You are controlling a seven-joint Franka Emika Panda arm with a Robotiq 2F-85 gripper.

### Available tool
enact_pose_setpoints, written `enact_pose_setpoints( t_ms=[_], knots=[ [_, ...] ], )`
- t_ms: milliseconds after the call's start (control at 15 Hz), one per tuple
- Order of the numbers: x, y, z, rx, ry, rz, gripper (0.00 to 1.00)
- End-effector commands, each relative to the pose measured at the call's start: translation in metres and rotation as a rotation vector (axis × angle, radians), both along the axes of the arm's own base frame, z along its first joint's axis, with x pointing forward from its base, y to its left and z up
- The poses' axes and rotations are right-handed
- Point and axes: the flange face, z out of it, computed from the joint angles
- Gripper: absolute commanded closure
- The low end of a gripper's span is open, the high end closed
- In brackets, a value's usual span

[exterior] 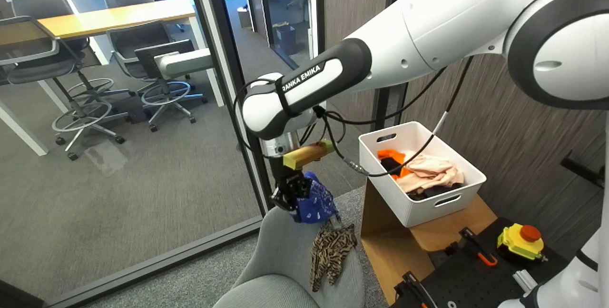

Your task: Remove the blue bandana from the basket and put it on the chair.

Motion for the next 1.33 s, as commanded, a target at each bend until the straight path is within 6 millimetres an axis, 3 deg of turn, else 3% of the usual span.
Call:
enact_pose_setpoints(
  t_ms=[0, 200, 333, 800, 1000, 1067, 1133, 1267],
  knots=[
    [-0.046, 0.042, -0.015, 0.016, 0.064, 0.126, 0.93],
    [-0.072, 0.072, -0.041, -0.004, 0.075, 0.191, 0.94],
    [-0.077, 0.083, -0.063, -0.024, 0.055, 0.214, 0.95],
    [-0.052, 0.083, -0.113, -0.071, -0.03, 0.237, 0.94],
    [-0.037, 0.076, -0.118, -0.081, -0.059, 0.228, 0.94],
    [-0.032, 0.075, -0.116, -0.083, -0.063, 0.22, 0.92],
    [-0.028, 0.074, -0.116, -0.091, -0.062, 0.213, 0.68],
    [-0.023, 0.071, -0.115, -0.091, -0.067, 0.208, 0.64]
  ],
)
